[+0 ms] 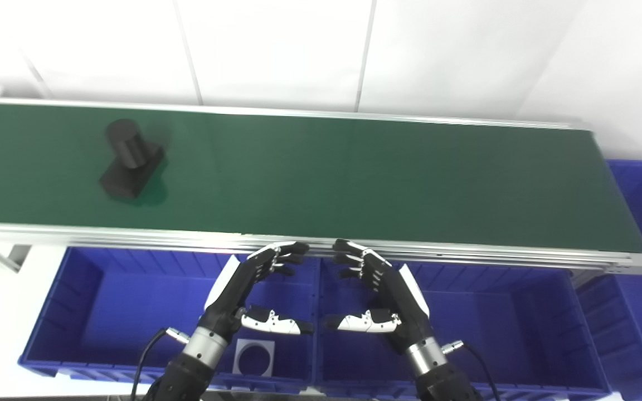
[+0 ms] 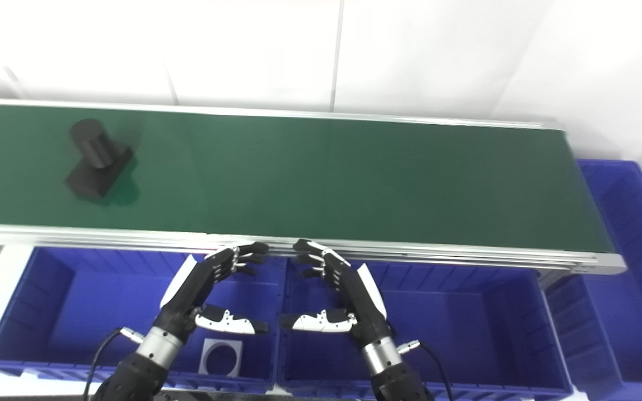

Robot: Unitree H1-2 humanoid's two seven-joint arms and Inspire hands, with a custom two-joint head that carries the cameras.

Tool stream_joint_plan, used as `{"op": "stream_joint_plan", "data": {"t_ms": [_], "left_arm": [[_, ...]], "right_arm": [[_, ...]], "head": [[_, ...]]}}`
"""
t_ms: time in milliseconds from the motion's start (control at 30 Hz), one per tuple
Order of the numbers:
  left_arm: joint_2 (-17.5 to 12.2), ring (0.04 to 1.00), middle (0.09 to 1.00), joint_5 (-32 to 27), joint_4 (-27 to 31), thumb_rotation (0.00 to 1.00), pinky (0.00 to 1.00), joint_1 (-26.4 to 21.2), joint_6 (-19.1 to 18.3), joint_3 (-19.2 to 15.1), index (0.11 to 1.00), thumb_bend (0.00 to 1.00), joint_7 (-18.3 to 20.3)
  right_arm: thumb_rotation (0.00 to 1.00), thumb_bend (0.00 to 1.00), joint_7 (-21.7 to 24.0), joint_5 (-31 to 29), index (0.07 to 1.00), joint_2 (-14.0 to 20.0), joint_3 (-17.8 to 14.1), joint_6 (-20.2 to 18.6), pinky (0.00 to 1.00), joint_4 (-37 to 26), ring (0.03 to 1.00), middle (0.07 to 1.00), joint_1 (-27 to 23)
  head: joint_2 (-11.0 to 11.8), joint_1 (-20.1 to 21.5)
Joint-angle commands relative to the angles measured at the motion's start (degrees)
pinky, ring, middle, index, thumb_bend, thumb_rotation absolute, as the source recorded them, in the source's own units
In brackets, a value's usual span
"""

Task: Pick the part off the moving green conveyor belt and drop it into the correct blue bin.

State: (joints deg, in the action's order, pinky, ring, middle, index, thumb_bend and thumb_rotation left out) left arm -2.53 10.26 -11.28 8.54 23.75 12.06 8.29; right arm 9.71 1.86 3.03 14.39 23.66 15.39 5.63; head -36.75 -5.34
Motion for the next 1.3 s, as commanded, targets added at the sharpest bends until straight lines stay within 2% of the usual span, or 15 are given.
{"op": "stream_joint_plan", "data": {"t_ms": [0,33,67,100,133,167,267,433,667,967,1133,1267], "left_arm": [[0.83,0.750,0.788,0.26,-0.67,0.00,0.67,-1.54,2.98,0.70,0.752,0.83,-1.44],[0.96,0.753,0.787,0.36,-1.71,0.00,0.67,-1.92,3.08,1.21,0.753,0.83,-1.97],[1.01,0.755,0.784,0.40,-2.43,0.00,0.67,-2.20,3.13,1.65,0.753,0.83,-2.43],[1.13,0.756,0.783,1.00,-3.42,0.00,0.67,-2.61,3.14,2.17,0.754,0.83,-3.21],[1.14,0.757,0.782,1.42,-4.11,0.00,0.67,-2.92,3.14,2.67,0.754,0.82,-3.91],[1.27,0.758,0.782,1.79,-5.06,0.00,0.66,-3.32,3.14,3.22,0.754,0.82,-4.75],[1.35,0.756,0.781,1.98,-7.47,0.02,0.68,-4.36,3.15,4.74,0.755,0.82,-6.68],[1.42,0.758,0.788,1.37,-11.34,0.01,0.70,-6.02,3.17,6.88,0.753,0.82,-9.14],[0.84,0.759,0.793,1.29,-14.19,0.02,0.70,-7.01,3.17,9.38,0.763,0.82,-12.34],[-0.12,0.767,0.796,0.24,-15.30,0.04,0.71,-7.57,3.17,11.44,0.767,0.83,-14.42],[-0.74,0.766,0.793,-0.21,-15.81,0.02,0.71,-8.00,3.17,12.66,0.761,0.83,-15.67],[-1.03,0.760,0.788,-0.49,-16.06,0.02,0.70,-8.15,3.17,13.08,0.761,0.84,-15.99]], "right_arm": [[0.16,0.85,1.10,-1.51,0.787,0.38,-0.63,3.26,0.69,-0.33,0.781,0.874,-1.13],[0.15,0.85,1.47,-1.84,0.787,0.71,-0.87,3.26,0.69,-0.06,0.782,0.876,-1.22],[0.14,0.84,1.77,-2.08,0.788,0.92,-1.05,3.26,0.69,0.11,0.783,0.876,-1.27],[0.13,0.83,2.04,-2.32,0.787,1.17,-1.35,3.26,0.69,0.36,0.782,0.876,-1.33],[0.13,0.83,2.24,-2.49,0.787,1.33,-1.57,3.26,0.69,0.54,0.781,0.876,-1.36],[0.12,0.83,2.62,-2.97,0.786,1.49,-1.94,3.26,0.69,0.89,0.780,0.876,-1.41],[0.11,0.83,3.79,-4.19,0.782,1.61,-3.11,3.26,0.69,1.84,0.780,0.878,-1.53],[0.10,0.82,5.79,-4.97,0.779,1.68,-4.97,3.26,0.70,3.76,0.776,0.879,-2.04],[0.08,0.82,8.05,-4.94,0.775,0.89,-6.95,3.27,0.69,6.08,0.778,0.876,-2.53],[0.05,0.84,6.54,-3.18,0.756,0.08,-7.60,3.27,0.67,6.00,0.743,0.851,-2.54],[0.02,0.83,3.52,-2.04,0.739,-0.56,-7.93,3.26,0.63,4.06,0.716,0.827,-2.18],[0.06,0.82,4.47,-3.95,0.746,-0.86,-8.37,3.26,0.62,0.43,0.715,0.829,-2.12]], "head": [[0.04,-0.09],[1.09,-2.86],[1.09,-2.86],[1.98,-5.24],[1.98,-5.24],[2.87,-7.30],[3.81,-8.97],[6.87,-11.83],[9.20,-11.36],[10.55,-10.33],[11.39,-9.50],[11.79,-8.89]]}}
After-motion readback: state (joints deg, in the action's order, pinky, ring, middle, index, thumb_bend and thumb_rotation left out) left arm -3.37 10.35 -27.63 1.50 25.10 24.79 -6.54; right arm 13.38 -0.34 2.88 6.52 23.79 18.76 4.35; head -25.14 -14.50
